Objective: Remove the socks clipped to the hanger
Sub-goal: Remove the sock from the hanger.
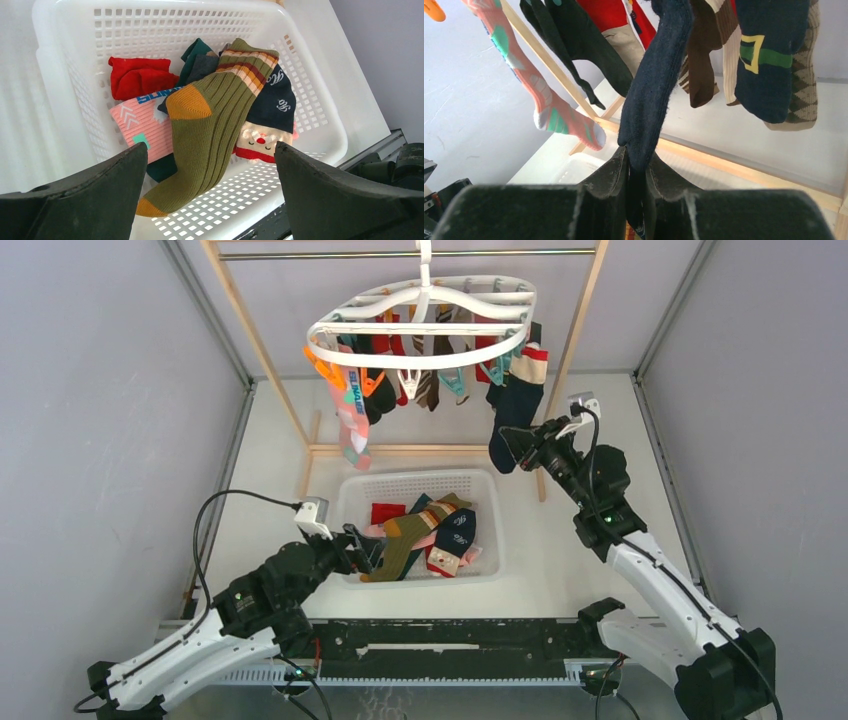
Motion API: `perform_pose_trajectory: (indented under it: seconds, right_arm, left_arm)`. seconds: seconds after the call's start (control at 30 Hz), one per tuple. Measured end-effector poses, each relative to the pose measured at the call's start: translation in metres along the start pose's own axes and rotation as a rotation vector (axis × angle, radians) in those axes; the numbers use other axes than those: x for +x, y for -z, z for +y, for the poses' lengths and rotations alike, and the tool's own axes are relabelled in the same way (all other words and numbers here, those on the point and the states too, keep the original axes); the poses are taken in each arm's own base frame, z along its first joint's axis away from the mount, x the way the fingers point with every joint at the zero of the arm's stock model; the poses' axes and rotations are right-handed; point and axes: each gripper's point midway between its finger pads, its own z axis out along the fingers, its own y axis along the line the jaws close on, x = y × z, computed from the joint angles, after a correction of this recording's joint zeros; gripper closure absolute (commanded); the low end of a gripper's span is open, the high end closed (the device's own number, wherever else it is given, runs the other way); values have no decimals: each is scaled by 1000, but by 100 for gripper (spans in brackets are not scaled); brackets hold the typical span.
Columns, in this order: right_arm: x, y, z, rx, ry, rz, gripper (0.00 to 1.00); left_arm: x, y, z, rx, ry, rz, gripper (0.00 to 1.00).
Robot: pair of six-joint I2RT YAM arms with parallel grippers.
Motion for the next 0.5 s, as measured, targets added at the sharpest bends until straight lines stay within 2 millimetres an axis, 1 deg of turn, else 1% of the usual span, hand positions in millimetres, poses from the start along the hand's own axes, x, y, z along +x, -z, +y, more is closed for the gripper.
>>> perform_pose_trajectory:
  seconds: [0.2, 0.5]
  right_arm:
    - [4, 7, 8, -14, 7, 10, 80]
    - [8, 16, 22, -39, 20, 16, 80]
  left_arm:
    - [0, 0, -1, 2, 0, 1, 0]
    - [-7, 2, -6, 10, 3, -3, 0]
